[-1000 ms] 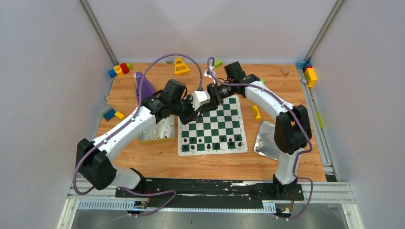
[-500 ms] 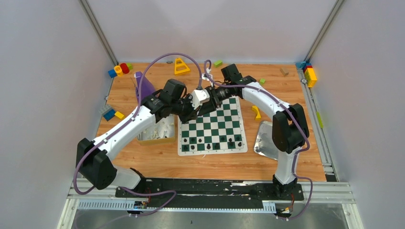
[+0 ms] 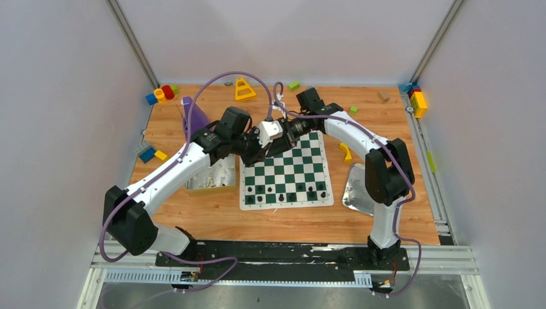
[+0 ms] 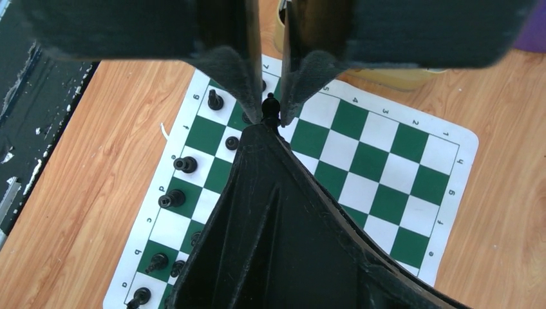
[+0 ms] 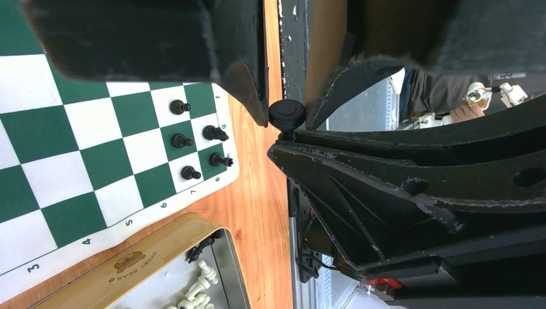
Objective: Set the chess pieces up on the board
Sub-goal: Adjust the chess piece.
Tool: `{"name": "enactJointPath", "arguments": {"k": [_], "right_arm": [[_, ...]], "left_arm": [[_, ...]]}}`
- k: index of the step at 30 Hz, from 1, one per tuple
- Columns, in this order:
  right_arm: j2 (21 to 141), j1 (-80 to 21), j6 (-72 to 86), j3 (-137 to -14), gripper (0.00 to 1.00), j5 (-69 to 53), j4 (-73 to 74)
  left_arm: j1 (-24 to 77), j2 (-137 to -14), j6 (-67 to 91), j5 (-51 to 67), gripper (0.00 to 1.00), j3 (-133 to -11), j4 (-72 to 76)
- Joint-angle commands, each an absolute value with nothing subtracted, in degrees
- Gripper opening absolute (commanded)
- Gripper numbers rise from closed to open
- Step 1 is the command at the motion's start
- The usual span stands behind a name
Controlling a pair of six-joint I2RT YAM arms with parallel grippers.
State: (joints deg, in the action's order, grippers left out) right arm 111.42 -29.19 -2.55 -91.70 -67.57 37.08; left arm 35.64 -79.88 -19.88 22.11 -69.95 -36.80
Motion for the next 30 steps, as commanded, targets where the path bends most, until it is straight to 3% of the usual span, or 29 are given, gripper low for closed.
{"name": "enactJointPath", "arguments": {"k": [1,7,11,15,20,30], "right_arm": [[111.4,-29.3,-3.2,-92.3,0.14,-68.1,35.3],[108.1,-25.3,-2.9,-89.9,0.06,-68.7,35.0],[104.9,-20.9,-1.3,-87.4,0.03,-71.6,32.7],[101.5,-17.4,5.2,-84.1,0.02,-74.9,26.6],[98.6,-15.1,14.0,-80.3,0.01,-78.6,17.3],[97.2,-13.7,21.9,-77.9,0.0,-80.0,8.6]], "left_arm": [[35.9,-79.1,-20.0,23.3,0.27,-71.9,-34.8],[33.2,-78.8,-19.2,26.6,0.71,-74.5,-35.5],[28.0,-79.2,-15.3,37.3,0.89,-77.6,-34.3],[25.4,-80.5,-8.9,45.5,0.92,-79.3,-31.0],[25.1,-85.1,3.8,50.4,0.89,-80.7,-23.7],[24.7,-95.6,25.8,59.8,0.67,-83.1,-10.4]]}}
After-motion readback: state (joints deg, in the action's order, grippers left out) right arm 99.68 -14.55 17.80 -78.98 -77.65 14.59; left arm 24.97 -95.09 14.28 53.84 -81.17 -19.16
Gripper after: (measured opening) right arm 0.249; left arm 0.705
